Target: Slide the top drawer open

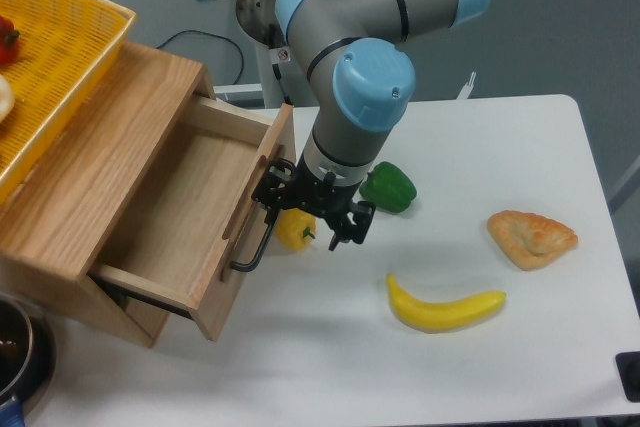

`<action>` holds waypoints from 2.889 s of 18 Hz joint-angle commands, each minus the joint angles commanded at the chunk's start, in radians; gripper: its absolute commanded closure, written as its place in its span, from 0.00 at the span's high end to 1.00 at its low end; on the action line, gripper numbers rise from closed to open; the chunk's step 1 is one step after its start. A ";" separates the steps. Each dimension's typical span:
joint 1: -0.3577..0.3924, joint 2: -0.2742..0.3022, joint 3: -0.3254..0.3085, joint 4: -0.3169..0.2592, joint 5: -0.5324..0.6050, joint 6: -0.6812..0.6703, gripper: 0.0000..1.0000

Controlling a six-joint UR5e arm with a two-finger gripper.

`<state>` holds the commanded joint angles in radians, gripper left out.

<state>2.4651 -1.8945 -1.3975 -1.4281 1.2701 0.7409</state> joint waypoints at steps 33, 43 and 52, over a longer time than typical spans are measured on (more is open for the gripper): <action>0.046 -0.011 0.029 -0.009 0.052 0.035 1.00; 0.058 0.003 0.061 -0.015 0.046 0.034 1.00; 0.127 -0.008 0.087 -0.006 0.048 0.127 1.00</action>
<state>2.5923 -1.9021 -1.3101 -1.4343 1.3177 0.8682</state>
